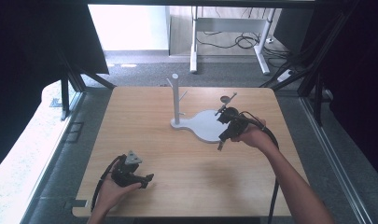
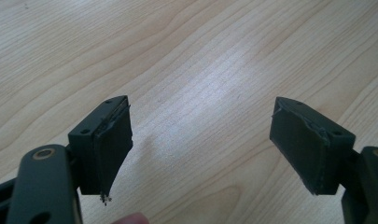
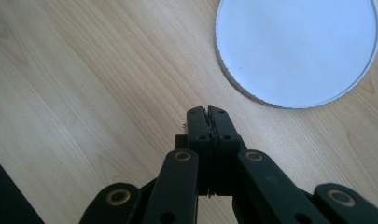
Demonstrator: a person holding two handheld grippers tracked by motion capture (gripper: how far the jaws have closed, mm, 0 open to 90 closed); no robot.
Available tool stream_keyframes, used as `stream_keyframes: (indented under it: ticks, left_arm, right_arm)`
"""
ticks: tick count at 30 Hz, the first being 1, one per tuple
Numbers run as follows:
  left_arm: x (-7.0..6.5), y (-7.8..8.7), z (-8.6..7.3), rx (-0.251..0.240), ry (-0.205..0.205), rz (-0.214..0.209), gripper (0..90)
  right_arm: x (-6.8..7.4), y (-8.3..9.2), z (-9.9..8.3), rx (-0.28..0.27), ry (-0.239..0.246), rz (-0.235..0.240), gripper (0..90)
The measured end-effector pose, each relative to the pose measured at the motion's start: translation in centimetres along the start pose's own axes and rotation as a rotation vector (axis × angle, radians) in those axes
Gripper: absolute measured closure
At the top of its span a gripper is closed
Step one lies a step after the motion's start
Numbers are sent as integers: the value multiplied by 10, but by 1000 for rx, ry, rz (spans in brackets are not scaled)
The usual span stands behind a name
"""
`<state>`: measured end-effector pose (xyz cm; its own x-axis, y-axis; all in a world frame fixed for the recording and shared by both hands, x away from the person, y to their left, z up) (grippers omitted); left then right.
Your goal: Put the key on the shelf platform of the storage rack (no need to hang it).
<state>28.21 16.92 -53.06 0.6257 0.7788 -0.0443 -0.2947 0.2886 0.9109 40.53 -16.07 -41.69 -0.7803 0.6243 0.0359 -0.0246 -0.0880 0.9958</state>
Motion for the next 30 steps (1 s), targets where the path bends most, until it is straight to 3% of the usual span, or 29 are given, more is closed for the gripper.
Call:
stream_keyframes:
  ticks: [14,30]
  left_arm:
    - [0,0,0,0,-1,0,213]
    - [3,2,-1,-2,6,0,214]
  right_arm:
    - [-15,-2,19,4,-31,-2,892]
    - [-37,-5,36,-18,-76,35,892]
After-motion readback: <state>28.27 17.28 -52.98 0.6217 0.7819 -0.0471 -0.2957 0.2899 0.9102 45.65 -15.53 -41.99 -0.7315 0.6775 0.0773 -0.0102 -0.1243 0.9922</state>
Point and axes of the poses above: each handheld gripper's, and its own axes: y roughly backward along the jaws, z roughly out of its top, x roughly to its left, the point moved 3 cm from there along -y, roughly forward along the jaws, and after that the axes turned 14 degrees about x, right-handed, at the moved point
